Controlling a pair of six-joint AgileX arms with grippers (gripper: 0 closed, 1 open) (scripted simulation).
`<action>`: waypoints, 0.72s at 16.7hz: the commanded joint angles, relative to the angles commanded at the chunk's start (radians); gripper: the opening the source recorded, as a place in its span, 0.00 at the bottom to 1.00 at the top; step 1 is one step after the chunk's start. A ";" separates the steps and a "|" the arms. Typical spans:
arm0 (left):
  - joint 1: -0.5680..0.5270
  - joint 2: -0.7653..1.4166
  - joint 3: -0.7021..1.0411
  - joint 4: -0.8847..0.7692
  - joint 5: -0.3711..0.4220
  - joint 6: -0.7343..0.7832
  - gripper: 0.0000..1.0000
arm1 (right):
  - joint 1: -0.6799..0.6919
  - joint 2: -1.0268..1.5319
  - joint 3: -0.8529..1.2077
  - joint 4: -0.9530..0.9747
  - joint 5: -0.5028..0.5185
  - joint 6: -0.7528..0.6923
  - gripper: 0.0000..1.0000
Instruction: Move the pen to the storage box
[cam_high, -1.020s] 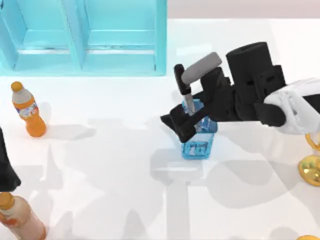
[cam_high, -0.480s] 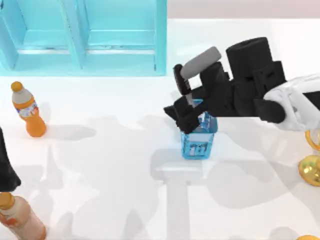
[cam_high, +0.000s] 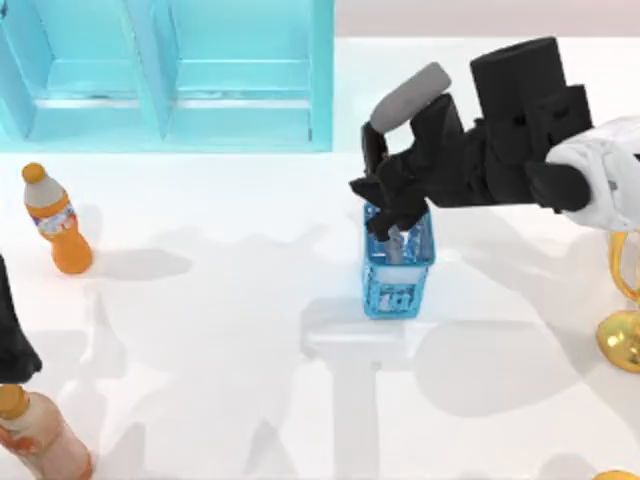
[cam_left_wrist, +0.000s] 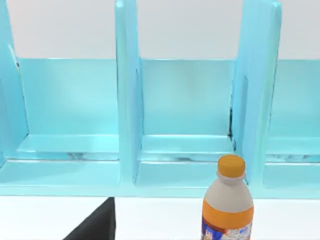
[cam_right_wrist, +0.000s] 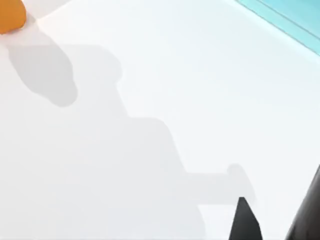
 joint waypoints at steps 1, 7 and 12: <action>0.000 0.000 0.000 0.000 0.000 0.000 1.00 | -0.022 -0.021 0.020 -0.054 -0.026 -0.028 0.00; 0.000 0.000 0.000 0.000 0.000 0.000 1.00 | -0.244 -0.178 0.125 -0.487 -0.185 -0.172 0.00; 0.000 0.000 0.000 0.000 0.000 0.000 1.00 | -0.378 -0.296 0.190 -0.645 -0.237 -0.248 0.00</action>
